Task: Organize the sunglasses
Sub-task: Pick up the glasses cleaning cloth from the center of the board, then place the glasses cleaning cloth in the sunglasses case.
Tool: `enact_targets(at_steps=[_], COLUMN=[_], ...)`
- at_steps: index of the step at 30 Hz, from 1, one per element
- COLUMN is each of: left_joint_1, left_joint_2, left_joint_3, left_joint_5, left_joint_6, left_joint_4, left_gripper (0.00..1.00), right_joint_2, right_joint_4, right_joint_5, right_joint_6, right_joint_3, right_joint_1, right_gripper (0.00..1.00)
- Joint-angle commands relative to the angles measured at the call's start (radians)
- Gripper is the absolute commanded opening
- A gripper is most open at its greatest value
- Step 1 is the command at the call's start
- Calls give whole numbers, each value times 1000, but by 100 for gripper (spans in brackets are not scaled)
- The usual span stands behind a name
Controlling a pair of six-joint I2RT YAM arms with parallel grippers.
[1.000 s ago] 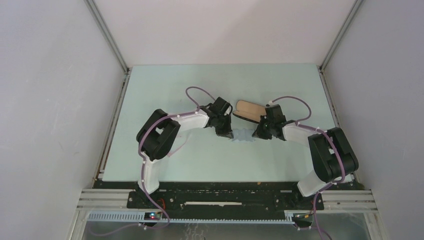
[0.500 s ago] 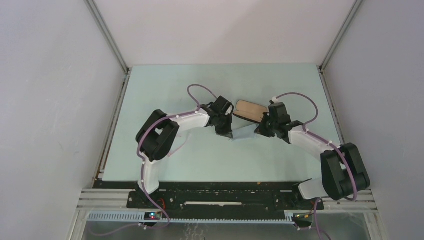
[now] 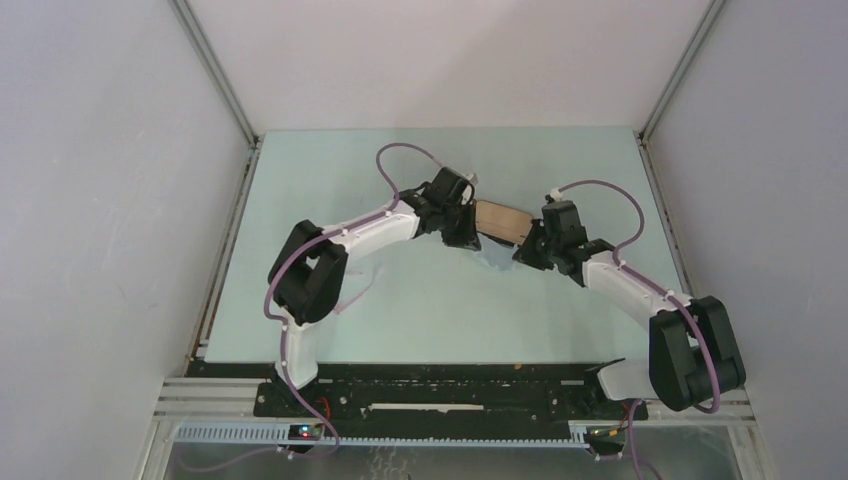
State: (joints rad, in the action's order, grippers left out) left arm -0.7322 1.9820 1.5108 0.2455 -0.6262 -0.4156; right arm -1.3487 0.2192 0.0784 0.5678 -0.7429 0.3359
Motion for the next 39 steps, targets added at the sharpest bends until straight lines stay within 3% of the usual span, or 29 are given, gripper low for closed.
enact_targets(at_steps=[1,8,21,39], left_joint_1=[9,31,102,131], left_joint_2=[-24,8,224,337], left_joint_3=[92,178,460,468], left_joint_5=[20,30,121,142], left_joint_6=[40,55,79,101], left_joint_4=[-18,-26,-66,-59], left_gripper=[0,0,0,0], right_joint_2=[26,1,-138,-287], right_joint_4=[-6,-14,-35,-60], right_joint_5=[-19,-21,-15,6], right_joint_6=[-9,-10,-11,-21], right_joint_3=[-69,-127,-229,-247], right_joint_1=[-26,-48,-78,-107], right_gripper=[0,0,0,0])
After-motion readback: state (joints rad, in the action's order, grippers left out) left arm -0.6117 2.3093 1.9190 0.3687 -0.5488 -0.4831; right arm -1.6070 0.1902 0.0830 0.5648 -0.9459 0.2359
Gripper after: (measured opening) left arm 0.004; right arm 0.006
